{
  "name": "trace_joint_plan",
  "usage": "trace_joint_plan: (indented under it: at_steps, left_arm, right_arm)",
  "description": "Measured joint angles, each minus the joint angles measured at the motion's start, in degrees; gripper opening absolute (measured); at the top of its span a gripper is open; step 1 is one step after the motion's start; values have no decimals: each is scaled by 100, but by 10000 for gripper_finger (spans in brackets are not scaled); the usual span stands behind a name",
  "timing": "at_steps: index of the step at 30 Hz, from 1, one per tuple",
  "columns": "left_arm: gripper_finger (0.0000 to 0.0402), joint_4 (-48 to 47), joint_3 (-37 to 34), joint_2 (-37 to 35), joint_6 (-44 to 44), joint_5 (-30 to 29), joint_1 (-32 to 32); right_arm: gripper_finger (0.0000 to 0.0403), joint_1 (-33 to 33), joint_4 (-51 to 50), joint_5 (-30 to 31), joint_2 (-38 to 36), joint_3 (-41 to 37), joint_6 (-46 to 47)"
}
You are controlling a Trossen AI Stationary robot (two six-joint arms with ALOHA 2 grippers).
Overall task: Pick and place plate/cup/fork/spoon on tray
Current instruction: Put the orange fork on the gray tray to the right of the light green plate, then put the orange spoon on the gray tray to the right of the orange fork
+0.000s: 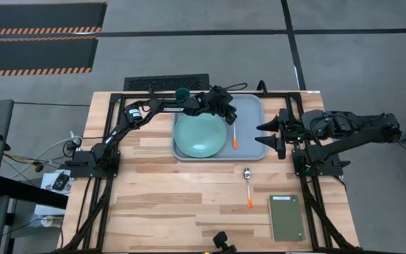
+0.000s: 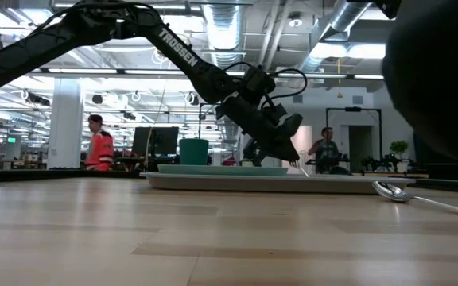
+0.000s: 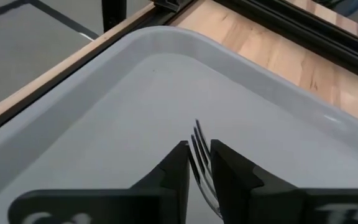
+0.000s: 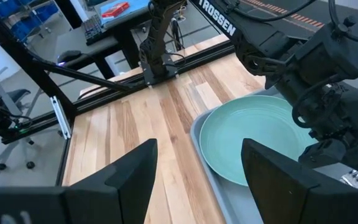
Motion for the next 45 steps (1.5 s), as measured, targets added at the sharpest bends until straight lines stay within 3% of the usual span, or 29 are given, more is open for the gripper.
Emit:
trace_joint_plan:
  at_steps: [15, 19, 23, 30, 36, 42, 45]
  left_arm:
    - [130, 15, 1, 0, 133, -114, -7]
    - [143, -231, 217, -28, 63, 196, -13]
    - [146, -999, 865, -187, 27, 798, -89]
    - [146, -3321, 2181, -642, 715, 1460, -535]
    - [146, -4678, 2505, -1645, 1326, 413, -1112]
    - [146, -4854, 2489, -2584, 1211, -304, -1813]
    - [146, -4944, 2483, -2695, 983, -676, -2204]
  right_arm:
    - [260, 0, -16, 36, 0, 0, -46]
    - [260, -2, -557, 773, 12, 2, 162]
    - [260, -116, -1530, 1288, 132, 4, 1031]
    - [260, -88, -2242, 429, 484, -4, 1835]
    - [260, 413, -2333, 287, 923, -308, 2420]
    - [260, 975, -2310, 278, 1356, -784, 3325]
    - [260, 1502, -2337, 237, 1387, -900, 3919]
